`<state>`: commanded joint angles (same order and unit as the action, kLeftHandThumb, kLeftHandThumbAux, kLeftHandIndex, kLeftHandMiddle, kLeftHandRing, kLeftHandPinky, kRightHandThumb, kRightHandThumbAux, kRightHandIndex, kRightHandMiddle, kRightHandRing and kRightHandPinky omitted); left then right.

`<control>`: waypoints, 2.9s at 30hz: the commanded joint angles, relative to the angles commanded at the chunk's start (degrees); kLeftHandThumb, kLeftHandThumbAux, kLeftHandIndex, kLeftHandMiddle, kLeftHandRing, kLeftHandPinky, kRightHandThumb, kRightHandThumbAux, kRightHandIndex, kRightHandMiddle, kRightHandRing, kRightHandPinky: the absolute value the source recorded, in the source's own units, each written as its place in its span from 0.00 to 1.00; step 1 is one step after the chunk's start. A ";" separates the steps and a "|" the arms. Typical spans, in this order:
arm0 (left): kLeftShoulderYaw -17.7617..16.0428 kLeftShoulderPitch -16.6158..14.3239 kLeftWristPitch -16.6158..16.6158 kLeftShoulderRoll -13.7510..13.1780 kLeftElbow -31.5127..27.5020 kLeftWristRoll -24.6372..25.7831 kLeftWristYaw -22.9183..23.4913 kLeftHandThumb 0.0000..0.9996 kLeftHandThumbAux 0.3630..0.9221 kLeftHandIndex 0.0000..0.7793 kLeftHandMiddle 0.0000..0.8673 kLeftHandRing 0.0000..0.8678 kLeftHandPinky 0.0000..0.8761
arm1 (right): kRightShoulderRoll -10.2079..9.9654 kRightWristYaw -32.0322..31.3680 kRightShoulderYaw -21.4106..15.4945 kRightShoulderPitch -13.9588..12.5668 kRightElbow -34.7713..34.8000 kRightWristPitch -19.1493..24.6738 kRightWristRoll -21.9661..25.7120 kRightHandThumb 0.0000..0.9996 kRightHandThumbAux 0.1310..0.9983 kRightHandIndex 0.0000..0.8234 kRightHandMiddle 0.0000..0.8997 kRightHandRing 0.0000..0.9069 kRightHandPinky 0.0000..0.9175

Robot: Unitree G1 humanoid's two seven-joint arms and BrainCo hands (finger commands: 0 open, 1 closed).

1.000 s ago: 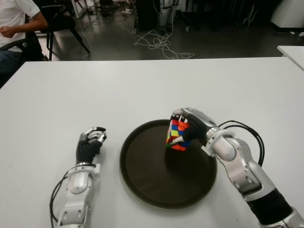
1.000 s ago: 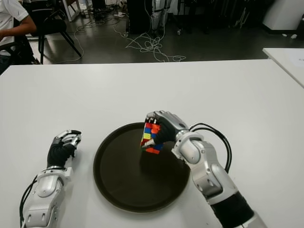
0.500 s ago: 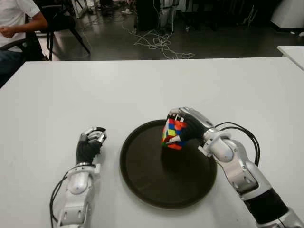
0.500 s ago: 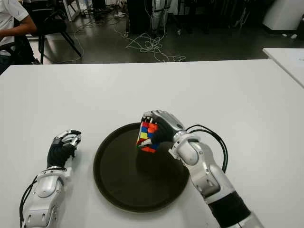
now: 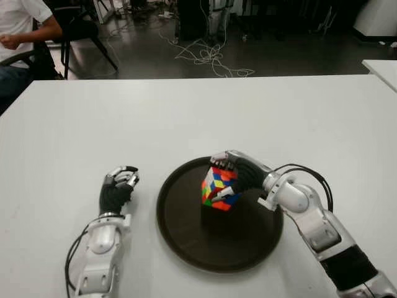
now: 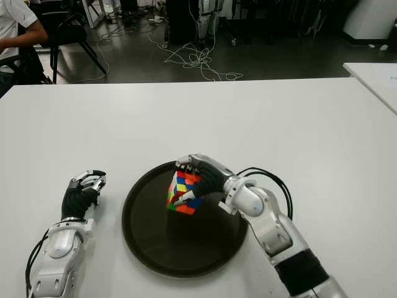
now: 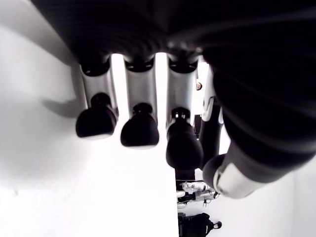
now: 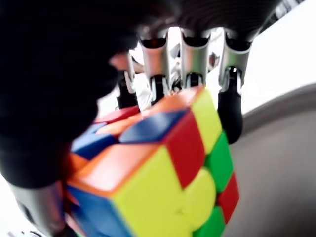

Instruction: Pick up the Rubik's Cube and put it in the plate

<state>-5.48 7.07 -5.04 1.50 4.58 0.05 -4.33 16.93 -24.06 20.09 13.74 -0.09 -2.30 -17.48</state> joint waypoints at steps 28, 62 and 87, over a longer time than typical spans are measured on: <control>-0.36 0.01 0.48 0.33 0.34 0.36 -0.29 0.71 0.61 0.57 0.94 0.95 0.93 | -0.61 -2.02 -2.25 0.20 1.27 4.33 2.87 0.00 0.71 0.02 0.08 0.08 0.07; 0.16 0.11 -0.80 -0.03 -0.55 0.02 -0.17 0.71 0.61 0.57 0.93 0.94 0.91 | -0.06 -0.60 -1.25 1.01 1.56 5.78 -2.52 0.00 0.71 0.00 0.07 0.07 0.05; -0.31 -0.32 -0.88 -0.07 0.02 -0.33 -0.23 0.71 0.61 0.57 0.94 0.94 0.92 | -4.78 3.06 -3.84 -1.97 2.37 9.58 2.08 0.00 0.34 0.00 0.00 0.00 0.00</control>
<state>-5.79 6.75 -5.91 1.43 4.61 -0.28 -4.56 12.16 -20.99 16.25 11.77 2.27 7.28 -15.40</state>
